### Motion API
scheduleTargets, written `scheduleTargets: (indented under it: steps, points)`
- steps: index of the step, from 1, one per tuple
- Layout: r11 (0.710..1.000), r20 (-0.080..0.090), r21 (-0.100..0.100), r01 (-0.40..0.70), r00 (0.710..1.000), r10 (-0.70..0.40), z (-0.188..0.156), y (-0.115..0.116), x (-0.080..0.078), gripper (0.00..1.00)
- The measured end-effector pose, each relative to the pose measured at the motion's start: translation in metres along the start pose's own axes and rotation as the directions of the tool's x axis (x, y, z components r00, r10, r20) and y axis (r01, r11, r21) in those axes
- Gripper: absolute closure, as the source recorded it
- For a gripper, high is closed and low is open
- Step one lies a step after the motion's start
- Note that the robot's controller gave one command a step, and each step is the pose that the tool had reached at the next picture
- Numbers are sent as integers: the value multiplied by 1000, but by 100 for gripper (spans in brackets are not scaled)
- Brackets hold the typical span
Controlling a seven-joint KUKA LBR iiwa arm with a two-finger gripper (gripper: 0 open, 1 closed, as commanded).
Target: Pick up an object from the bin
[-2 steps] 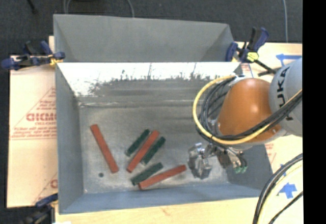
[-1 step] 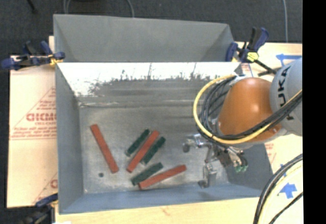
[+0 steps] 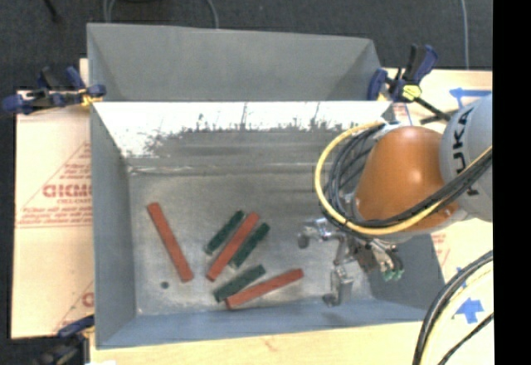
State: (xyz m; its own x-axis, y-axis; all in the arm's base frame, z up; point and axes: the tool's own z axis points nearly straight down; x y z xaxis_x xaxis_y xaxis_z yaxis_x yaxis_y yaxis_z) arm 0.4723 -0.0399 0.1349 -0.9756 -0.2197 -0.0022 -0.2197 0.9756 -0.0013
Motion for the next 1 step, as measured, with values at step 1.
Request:
scheduleTargets:
  steps: [1]
  points:
    - [996,3,-1,-93,996,93,37,23,-21,0]
